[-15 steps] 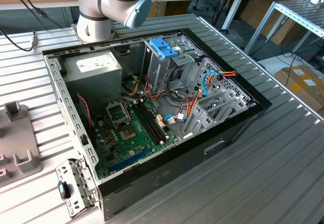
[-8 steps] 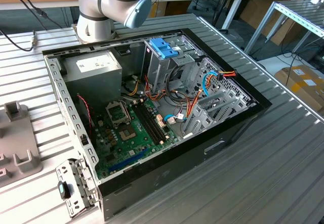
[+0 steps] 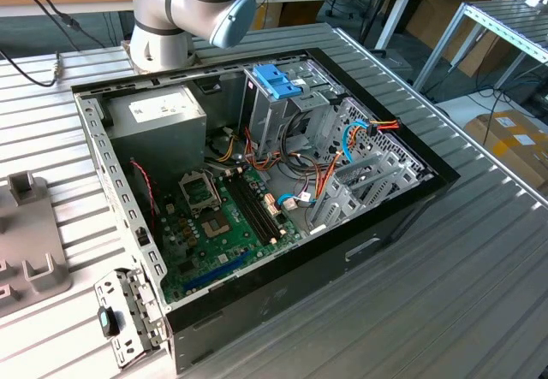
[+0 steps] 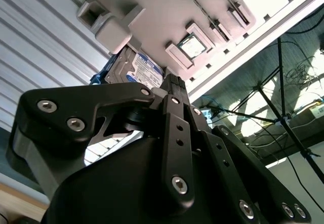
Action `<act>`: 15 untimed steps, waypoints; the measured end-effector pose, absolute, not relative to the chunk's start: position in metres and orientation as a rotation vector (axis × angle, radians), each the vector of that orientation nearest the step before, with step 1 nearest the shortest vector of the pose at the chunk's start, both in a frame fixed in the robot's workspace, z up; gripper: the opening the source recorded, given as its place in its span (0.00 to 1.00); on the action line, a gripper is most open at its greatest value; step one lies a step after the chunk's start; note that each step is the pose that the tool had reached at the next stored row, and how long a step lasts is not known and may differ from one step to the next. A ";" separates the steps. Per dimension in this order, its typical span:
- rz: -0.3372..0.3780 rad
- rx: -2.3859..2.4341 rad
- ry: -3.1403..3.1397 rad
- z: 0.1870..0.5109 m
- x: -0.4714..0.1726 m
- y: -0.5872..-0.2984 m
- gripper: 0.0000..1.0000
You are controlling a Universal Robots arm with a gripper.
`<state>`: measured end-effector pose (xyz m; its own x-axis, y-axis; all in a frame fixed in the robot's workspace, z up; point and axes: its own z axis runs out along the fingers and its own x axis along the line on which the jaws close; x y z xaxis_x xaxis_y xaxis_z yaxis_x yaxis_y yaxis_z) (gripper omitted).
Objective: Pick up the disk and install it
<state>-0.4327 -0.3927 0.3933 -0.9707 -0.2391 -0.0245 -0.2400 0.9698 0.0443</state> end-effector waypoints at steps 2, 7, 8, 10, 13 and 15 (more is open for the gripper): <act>0.073 -0.386 3.098 0.393 -0.433 -0.393 0.11; 0.074 -0.411 3.095 0.393 -0.433 -0.393 0.11; 0.074 -0.417 3.094 0.393 -0.433 -0.393 0.11; 0.074 -0.426 3.093 0.393 -0.433 -0.393 0.11; 0.074 -0.439 3.092 0.393 -0.433 -0.393 0.11; 0.074 -0.447 3.091 0.393 -0.433 -0.393 0.11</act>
<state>-0.4327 -0.3927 0.3933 -0.9589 -0.2826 -0.0245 -0.2835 0.9580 0.0443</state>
